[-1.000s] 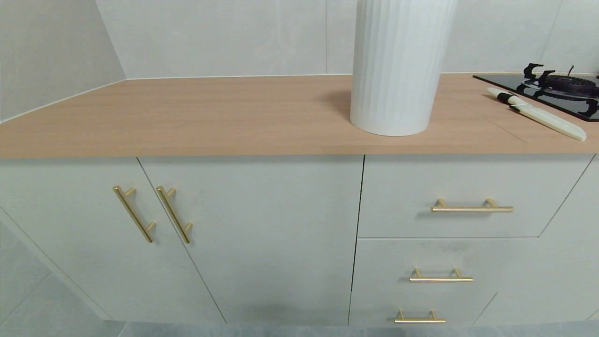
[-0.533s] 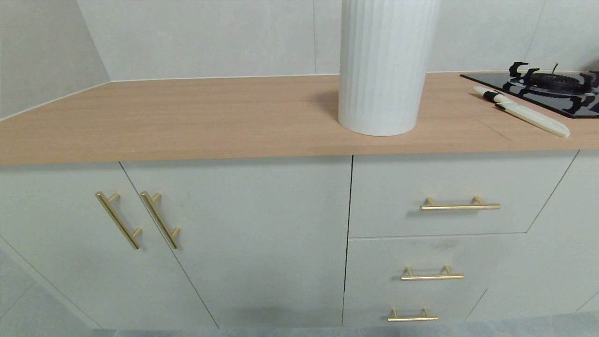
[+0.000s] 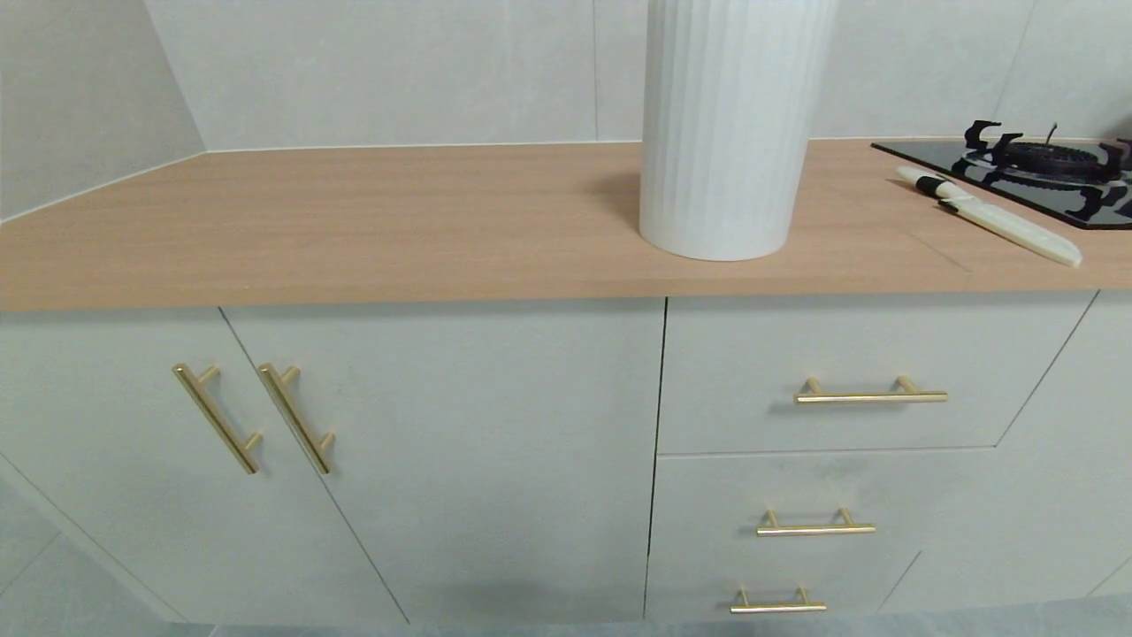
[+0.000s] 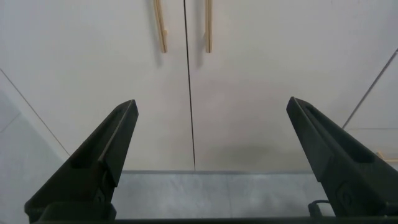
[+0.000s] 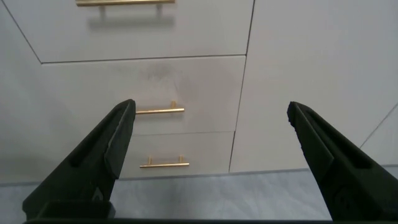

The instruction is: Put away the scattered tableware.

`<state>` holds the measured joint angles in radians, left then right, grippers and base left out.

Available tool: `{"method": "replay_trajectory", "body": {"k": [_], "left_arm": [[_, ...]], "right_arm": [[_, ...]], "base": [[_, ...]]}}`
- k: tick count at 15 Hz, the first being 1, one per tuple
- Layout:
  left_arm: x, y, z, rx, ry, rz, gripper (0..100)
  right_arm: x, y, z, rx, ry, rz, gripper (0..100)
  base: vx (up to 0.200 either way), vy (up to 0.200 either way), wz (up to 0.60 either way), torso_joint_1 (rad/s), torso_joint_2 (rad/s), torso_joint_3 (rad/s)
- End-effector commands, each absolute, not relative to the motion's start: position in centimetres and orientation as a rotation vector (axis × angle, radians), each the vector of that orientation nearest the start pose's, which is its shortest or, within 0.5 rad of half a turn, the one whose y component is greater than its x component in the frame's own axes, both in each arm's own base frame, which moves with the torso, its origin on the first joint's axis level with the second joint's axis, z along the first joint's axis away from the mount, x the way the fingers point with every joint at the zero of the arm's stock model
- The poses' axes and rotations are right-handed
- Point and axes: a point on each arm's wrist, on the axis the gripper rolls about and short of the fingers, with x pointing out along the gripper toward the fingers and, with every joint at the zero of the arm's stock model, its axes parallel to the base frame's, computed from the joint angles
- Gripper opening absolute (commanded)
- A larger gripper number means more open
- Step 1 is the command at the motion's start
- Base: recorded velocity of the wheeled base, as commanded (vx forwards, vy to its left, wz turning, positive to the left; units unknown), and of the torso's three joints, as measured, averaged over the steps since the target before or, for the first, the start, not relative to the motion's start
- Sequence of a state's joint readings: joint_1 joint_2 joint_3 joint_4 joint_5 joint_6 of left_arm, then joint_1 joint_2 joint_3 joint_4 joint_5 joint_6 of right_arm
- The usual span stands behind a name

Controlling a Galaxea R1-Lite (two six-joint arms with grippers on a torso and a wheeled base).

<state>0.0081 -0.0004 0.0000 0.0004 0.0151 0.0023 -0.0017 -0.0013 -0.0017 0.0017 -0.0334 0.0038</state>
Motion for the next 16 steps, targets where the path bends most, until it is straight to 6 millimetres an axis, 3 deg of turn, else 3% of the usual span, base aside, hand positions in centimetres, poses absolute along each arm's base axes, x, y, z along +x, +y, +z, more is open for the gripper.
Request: {"method": "replay_trajectory", "body": {"k": [1, 7, 14, 16], "left_arm": [[-2.28, 0.01, 7.55, 0.003, 0.0, 0.025, 100], [-2.28, 0.01, 7.55, 0.002, 0.0, 0.025, 100], [-2.28, 0.01, 7.55, 0.0, 0.0, 0.025, 100], [-2.28, 0.01, 7.55, -0.003, 0.0, 0.025, 100]], "right_arm": [[-2.29, -0.08, 7.57, 0.005, 0.0, -0.034, 100], [-2.29, -0.08, 7.57, 0.003, 0.0, -0.034, 100], [-2.29, -0.08, 7.57, 0.005, 0.0, -0.034, 100], [-2.29, -0.08, 7.57, 0.005, 0.0, -0.034, 100]], "base": [[0.0, -0.2, 0.0, 0.007, 0.0, 0.002], [0.0, -0.2, 0.0, 0.006, 0.0, 0.0], [0.0, 0.0, 0.0, 0.0, 0.0, 0.0], [0.2, 0.0, 0.0, 0.003, 0.0, -0.002]]}}
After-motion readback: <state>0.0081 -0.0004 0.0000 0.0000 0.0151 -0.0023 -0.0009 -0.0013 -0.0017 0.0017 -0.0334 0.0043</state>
